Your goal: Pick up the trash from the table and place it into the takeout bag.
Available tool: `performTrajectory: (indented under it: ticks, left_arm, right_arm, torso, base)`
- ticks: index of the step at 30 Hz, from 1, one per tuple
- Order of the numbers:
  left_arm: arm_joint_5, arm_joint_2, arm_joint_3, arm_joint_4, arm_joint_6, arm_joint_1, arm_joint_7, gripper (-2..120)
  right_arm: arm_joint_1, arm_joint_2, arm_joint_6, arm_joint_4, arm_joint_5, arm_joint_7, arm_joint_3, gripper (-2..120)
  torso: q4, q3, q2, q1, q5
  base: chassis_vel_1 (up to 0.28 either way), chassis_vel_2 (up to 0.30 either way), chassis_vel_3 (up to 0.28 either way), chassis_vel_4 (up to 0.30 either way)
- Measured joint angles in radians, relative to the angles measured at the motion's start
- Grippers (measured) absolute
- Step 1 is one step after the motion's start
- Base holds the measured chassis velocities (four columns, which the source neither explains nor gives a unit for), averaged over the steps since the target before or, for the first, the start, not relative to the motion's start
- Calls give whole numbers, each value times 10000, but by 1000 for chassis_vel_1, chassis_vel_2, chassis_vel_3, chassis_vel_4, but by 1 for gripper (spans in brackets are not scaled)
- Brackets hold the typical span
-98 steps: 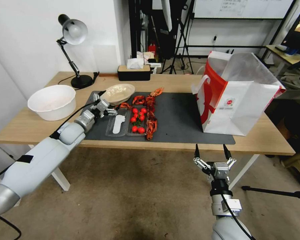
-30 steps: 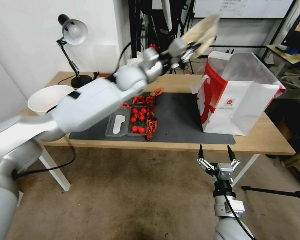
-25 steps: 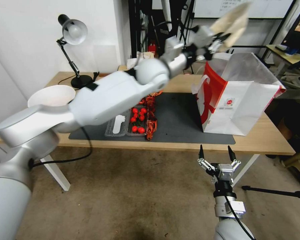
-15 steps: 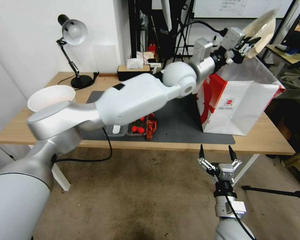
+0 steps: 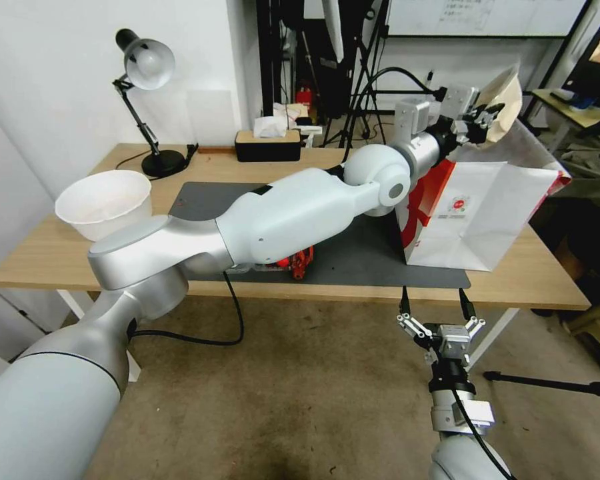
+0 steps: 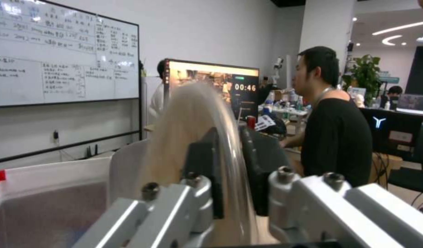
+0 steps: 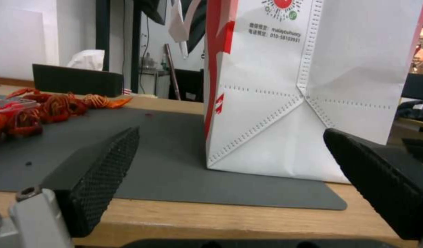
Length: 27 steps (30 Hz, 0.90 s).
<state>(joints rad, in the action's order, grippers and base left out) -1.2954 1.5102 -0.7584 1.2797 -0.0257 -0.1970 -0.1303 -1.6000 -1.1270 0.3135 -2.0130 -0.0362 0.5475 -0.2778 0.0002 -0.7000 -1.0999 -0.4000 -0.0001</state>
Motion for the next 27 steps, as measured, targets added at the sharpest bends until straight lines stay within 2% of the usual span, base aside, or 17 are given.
performTrajectory:
  ticks: [2, 5, 7, 13, 14, 17, 19, 21, 23, 25, 26, 27]
  left_arm:
    - [12, 1, -1, 30, 0, 13, 2, 17]
    - [112, 16, 10, 81, -4, 46, 13, 33]
    - [204, 20, 51, 80, -14, 63, 15, 36]
    - [966, -210, 707, 208, -197, 213, -4, 60]
    - [966, -210, 707, 208, -197, 213, -4, 60]
    - [1066, -778, 1022, 768, -206, 385, -203, 76]
    - [1101, -989, 1118, 937, -207, 471, -272, 79]
    - [1219, -1540, 1477, 1311, -198, 780, -449, 89]
    - [1260, -1782, 1654, 1467, -186, 925, -505, 93]
    - [1366, -2533, 2032, 1917, -65, 1345, -587, 99]
    - [1366, -2533, 2032, 1917, -65, 1345, -587, 99]
    - [1402, -2840, 2103, 2081, -43, 1476, -599, 99]
  right_arm:
    - [-5, -1, 0, 3, 0, 1, 0, 100]
    - [-17, 3, 0, 3, -2, 5, -9, 100]
    - [-18, 7, 0, -2, -3, 6, -14, 100]
    - [-18, 28, -2, -30, -6, 9, -23, 100]
    - [-18, 28, -2, -30, -6, 9, -23, 100]
    - [11, 28, -10, -41, -6, 10, -14, 100]
    - [15, 28, -12, -45, -6, 10, -12, 100]
    - [14, 30, -18, -50, -8, 10, -5, 100]
    - [10, 33, -23, -53, -8, 11, -3, 100]
    - [11, 44, -57, -76, -8, 11, 6, 100]
    - [11, 44, -57, -76, -8, 11, 6, 100]
    - [15, 48, -75, -95, -8, 11, 17, 100]
  torso:
    - [-1, 0, 0, -1, 0]
    - [-3, 0, 0, 0, 0]
    - [-3, 0, 0, 0, 0]
    - [-4, 0, 0, -1, 0]
    - [-4, 0, 0, -1, 0]
    - [-2, 0, 0, 0, -1]
    - [-3, 0, 0, 0, -1]
    - [-1, 1, 0, -1, -2]
    - [0, 1, 0, -1, -3]
    - [-1, 1, 0, 0, -5]
    - [-1, 1, 0, 0, -5]
    - [-1, 1, 0, 0, -5]
  base:
    - [0, 0, 0, 0]
    - [0, 0, 0, 0]
    - [0, 0, 0, 0]
    - [0, 0, 0, 0]
    - [0, 0, 0, 0]
    - [0, 0, 0, 0]
    - [0, 0, 0, 0]
    - [0, 0, 0, 0]
    - [0, 0, 0, 0]
    - [0, 0, 0, 0]
    - [0, 0, 0, 0]
    - [0, 0, 0, 0]
